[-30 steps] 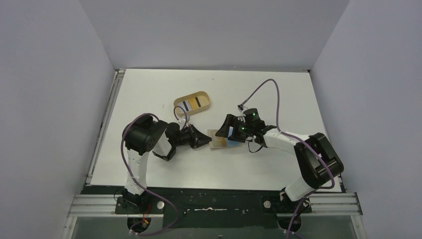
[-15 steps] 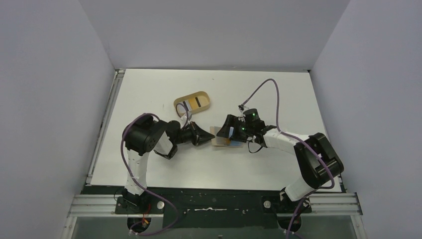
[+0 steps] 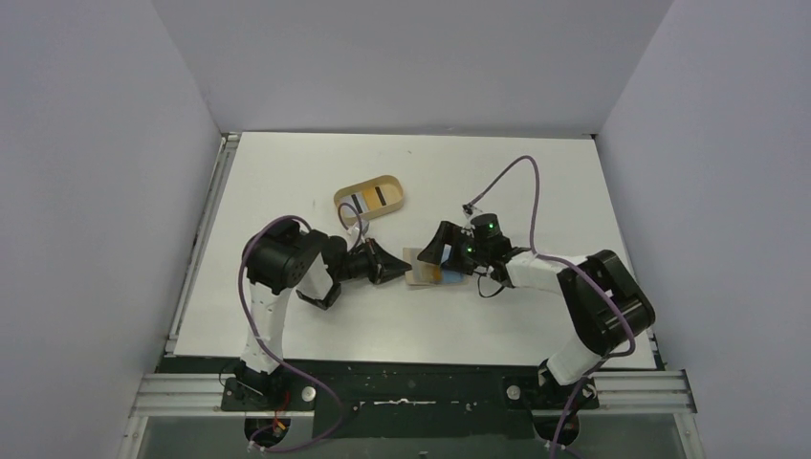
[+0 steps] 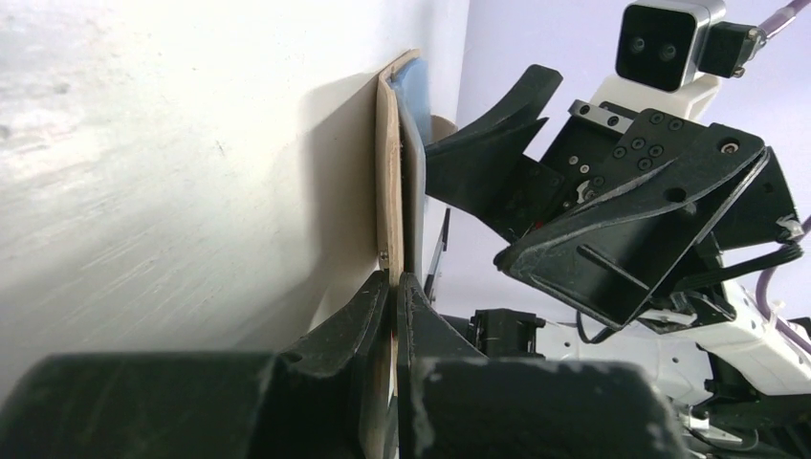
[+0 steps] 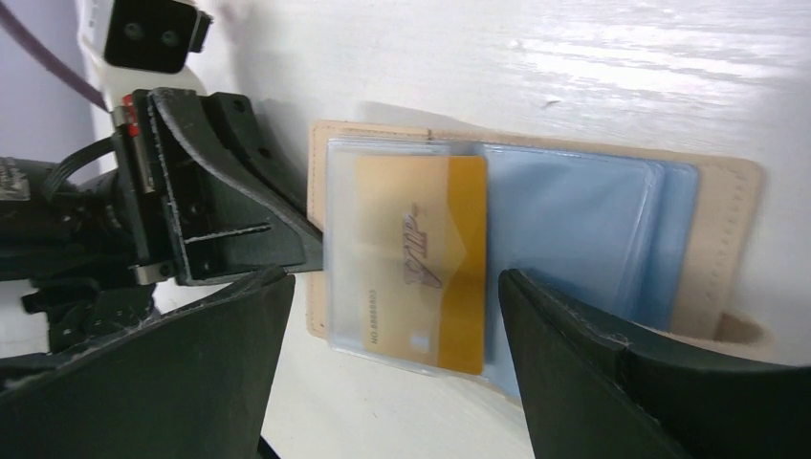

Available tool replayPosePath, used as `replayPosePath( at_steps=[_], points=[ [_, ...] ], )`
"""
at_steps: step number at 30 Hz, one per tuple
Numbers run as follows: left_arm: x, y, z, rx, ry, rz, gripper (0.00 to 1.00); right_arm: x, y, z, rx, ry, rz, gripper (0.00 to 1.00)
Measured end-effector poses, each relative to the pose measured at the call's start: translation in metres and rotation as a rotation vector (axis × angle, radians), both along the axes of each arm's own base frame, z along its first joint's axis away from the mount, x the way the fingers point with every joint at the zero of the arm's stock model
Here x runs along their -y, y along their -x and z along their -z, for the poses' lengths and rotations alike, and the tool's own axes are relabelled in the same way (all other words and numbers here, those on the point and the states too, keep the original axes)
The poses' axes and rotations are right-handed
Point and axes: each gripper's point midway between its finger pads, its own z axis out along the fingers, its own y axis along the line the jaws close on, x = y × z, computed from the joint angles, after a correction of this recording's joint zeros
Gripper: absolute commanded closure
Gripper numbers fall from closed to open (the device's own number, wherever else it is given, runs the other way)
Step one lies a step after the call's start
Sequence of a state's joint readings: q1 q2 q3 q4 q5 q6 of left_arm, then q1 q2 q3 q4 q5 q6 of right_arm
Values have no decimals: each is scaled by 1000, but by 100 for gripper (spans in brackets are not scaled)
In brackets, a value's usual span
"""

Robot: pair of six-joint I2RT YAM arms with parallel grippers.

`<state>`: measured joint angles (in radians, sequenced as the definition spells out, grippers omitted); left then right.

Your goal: Take the credit cards out of the card holder

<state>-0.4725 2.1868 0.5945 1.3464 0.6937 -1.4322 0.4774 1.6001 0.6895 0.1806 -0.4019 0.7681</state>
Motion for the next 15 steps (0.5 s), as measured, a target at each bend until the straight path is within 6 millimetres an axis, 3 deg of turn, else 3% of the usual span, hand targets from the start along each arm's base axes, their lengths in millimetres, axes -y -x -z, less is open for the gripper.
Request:
replayPosePath(
  at_steps=[5, 15],
  points=[
    [0, 0, 0, 10, 2, 2, 100, -13, 1, -1, 12, -119, -21, 18],
    [1, 1, 0, 13, 3, 3, 100, -19, 8, -3, -10, -262, -12, 20]
  ],
)
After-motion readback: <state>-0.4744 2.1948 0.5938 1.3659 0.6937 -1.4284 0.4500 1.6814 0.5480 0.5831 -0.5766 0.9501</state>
